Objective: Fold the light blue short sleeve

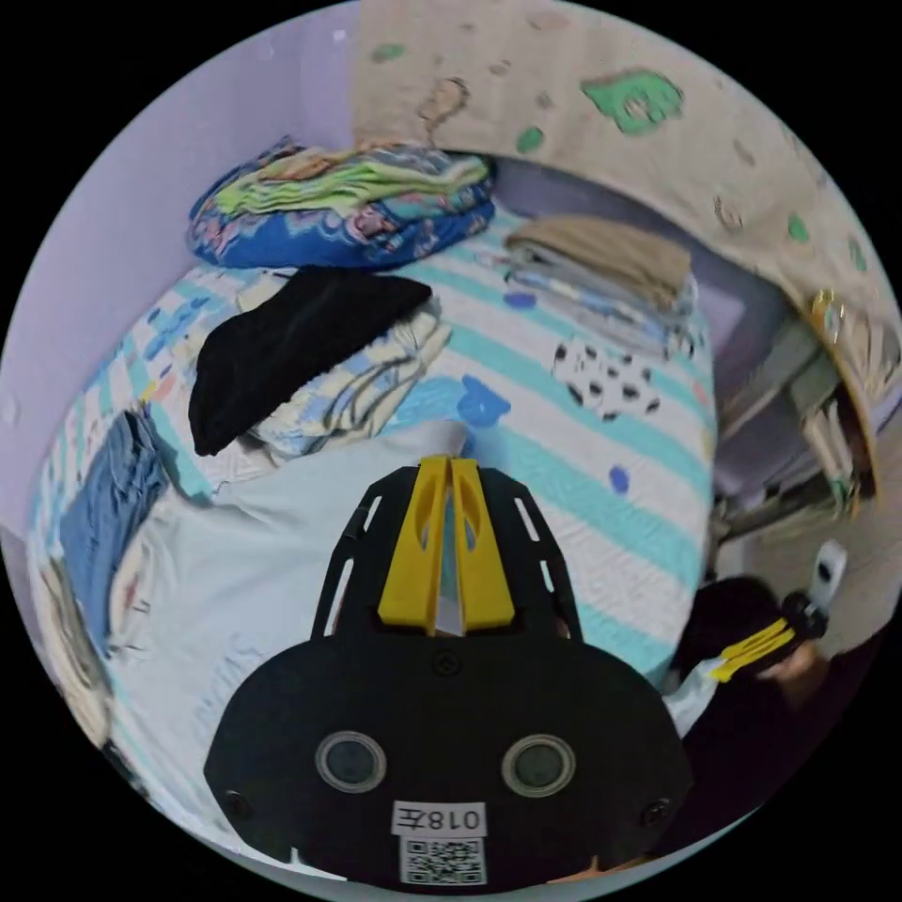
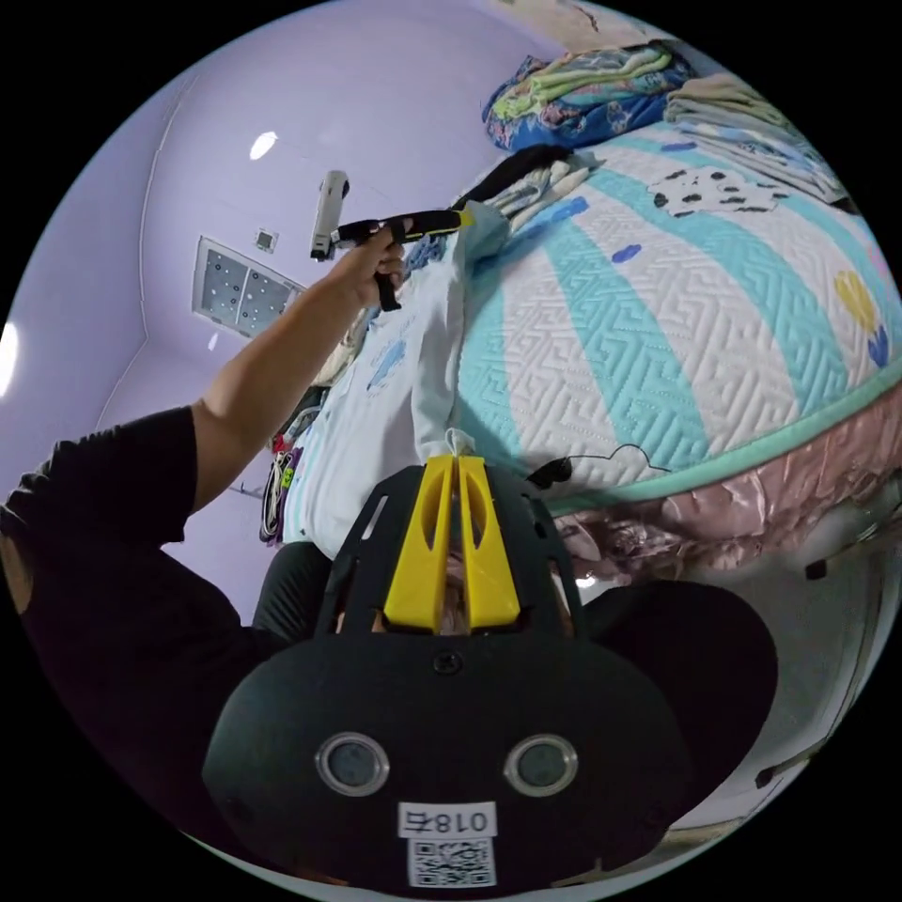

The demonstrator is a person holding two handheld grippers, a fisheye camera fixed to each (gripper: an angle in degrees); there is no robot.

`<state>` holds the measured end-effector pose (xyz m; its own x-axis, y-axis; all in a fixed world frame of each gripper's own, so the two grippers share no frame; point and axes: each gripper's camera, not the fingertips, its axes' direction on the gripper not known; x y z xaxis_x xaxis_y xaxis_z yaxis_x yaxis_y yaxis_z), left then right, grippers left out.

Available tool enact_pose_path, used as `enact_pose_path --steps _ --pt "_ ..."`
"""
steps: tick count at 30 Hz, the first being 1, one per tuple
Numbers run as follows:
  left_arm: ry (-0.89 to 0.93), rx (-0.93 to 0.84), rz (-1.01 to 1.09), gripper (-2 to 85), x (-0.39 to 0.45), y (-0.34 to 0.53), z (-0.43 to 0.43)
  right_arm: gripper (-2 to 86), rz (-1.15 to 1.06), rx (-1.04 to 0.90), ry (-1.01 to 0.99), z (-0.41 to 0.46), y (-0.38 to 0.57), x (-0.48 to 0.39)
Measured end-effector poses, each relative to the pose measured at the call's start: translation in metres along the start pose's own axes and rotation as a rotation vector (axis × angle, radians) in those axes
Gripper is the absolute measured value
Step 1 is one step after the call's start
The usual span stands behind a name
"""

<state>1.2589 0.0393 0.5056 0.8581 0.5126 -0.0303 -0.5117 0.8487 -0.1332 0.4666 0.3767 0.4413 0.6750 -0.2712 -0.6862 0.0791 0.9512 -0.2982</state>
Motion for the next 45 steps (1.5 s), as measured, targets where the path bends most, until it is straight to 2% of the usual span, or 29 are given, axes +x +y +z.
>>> enact_pose_path --steps 6,8,14,16,20,22,25,29,31,36,39,43,45 --pt "0.285 0.375 -0.406 -1.0 -0.087 0.072 -0.009 0.0 0.008 0.091 0.057 -0.019 0.021 -0.029" --pt "0.438 0.509 -0.606 -1.0 -0.124 0.116 0.006 -0.1 0.043 0.076 0.063 -0.016 0.022 -0.03" --pt "0.481 0.496 -0.784 -0.9 -0.165 0.179 0.043 0.0 0.055 0.016 0.125 0.001 0.007 -0.047" --pt "0.486 0.527 -0.806 -0.9 -0.174 0.195 0.043 0.0 -0.014 0.064 0.116 -0.001 0.004 -0.064" --pt "0.445 0.674 -0.851 -0.9 -0.204 0.257 0.014 0.0 -0.301 0.123 0.089 0.002 0.004 -0.126" --pt "0.425 0.769 -0.904 -0.9 -0.219 0.305 -0.002 0.0 -0.468 0.101 0.075 0.013 0.005 -0.158" --pt "0.376 0.916 -1.03 -0.9 -0.243 0.402 -0.014 0.1 -0.701 -0.039 0.086 0.051 0.006 -0.204" --pt "0.406 0.968 -1.358 -0.9 -0.267 0.522 0.029 0.1 -0.873 -0.316 0.334 0.129 0.011 -0.23" --pt "0.427 0.975 -1.427 -0.9 -0.271 0.546 0.047 0.1 -0.925 -0.35 0.375 0.141 0.012 -0.238" --pt "0.508 0.977 -1.418 -0.9 -0.284 0.557 0.066 0.3 -0.787 -0.221 0.144 0.111 -0.024 -0.256" --pt "0.523 0.97 -1.342 -0.9 -0.298 0.551 0.059 0.5 -0.793 -0.141 -0.016 0.089 -0.04 -0.264" --pt "0.462 0.926 -1.316 -0.7 -0.314 0.567 0.058 1.4 -0.798 -0.244 -0.03 0.112 -0.054 -0.265" --pt "0.524 0.876 -1.363 -0.4 -0.322 0.579 0.076 2.7 -0.852 -0.377 0.038 0.141 -0.058 -0.268"
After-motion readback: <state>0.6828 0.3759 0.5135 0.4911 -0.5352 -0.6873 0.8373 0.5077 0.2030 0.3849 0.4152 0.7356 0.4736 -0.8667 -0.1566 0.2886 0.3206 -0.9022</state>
